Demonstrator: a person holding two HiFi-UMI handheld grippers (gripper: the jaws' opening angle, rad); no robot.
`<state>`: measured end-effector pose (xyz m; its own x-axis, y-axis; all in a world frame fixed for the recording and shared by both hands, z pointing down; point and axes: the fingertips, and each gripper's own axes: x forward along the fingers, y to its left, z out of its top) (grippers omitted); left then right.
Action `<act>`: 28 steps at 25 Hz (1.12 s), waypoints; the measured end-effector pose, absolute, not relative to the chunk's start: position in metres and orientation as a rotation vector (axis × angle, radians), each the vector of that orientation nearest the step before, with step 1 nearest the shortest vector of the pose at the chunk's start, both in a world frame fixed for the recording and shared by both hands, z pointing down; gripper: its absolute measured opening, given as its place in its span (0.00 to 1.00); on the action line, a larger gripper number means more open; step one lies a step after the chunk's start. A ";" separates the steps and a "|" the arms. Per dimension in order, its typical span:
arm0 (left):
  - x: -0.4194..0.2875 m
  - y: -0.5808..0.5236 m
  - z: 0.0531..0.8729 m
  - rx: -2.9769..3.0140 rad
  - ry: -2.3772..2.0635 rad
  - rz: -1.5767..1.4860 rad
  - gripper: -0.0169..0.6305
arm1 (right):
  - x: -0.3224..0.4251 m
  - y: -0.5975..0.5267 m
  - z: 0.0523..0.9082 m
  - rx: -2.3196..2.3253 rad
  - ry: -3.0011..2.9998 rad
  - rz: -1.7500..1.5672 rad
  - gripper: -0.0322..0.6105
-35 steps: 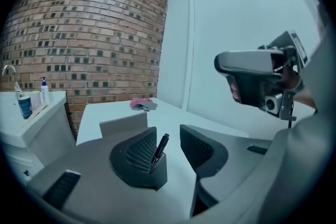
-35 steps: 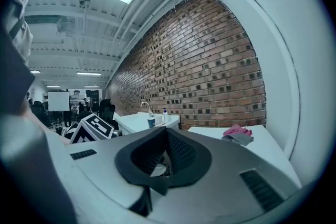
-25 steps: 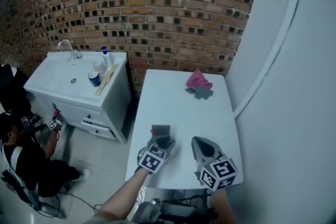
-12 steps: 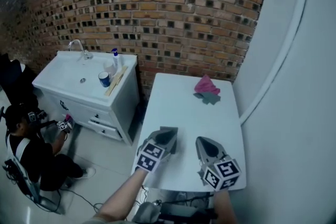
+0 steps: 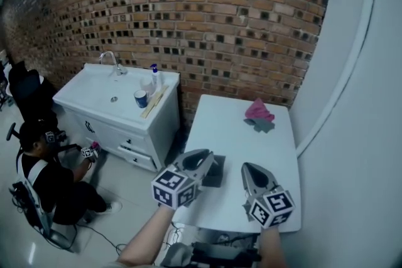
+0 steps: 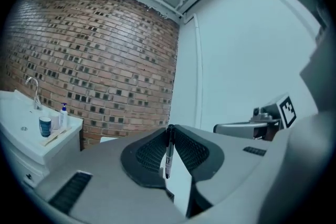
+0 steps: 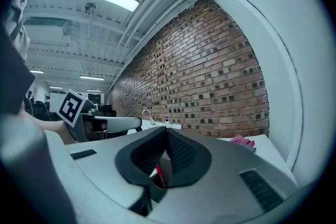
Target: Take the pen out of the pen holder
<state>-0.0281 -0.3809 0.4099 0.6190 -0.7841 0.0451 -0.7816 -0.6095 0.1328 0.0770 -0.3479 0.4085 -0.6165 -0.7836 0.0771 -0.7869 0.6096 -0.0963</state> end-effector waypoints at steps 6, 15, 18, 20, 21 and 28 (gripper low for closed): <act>-0.042 -0.366 0.387 2.708 -1.255 -0.176 0.12 | 0.068 -0.341 0.392 1.371 -2.852 0.150 0.03; -0.051 -0.360 0.388 2.669 -1.219 -0.261 0.12 | 0.061 -0.341 0.389 1.348 -2.872 0.149 0.03; -0.052 -0.360 0.391 2.663 -1.215 -0.264 0.12 | 0.062 -0.340 0.390 1.359 -2.862 0.167 0.03; -0.052 -0.358 0.394 2.656 -1.216 -0.263 0.11 | 0.062 -0.339 0.392 1.358 -2.861 0.181 0.03; -0.053 -0.358 0.395 2.653 -1.217 -0.263 0.11 | 0.062 -0.340 0.393 1.355 -2.861 0.187 0.03; -0.055 -0.359 0.395 2.644 -1.216 -0.269 0.11 | 0.058 -0.342 0.393 1.326 -2.879 0.195 0.03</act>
<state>-0.0552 -0.3587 0.3946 0.6411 -0.7639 -0.0741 -0.7240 -0.6340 0.2719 0.0576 -0.3420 0.3934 -0.6507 -0.7591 0.0204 -0.7549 0.6437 -0.1256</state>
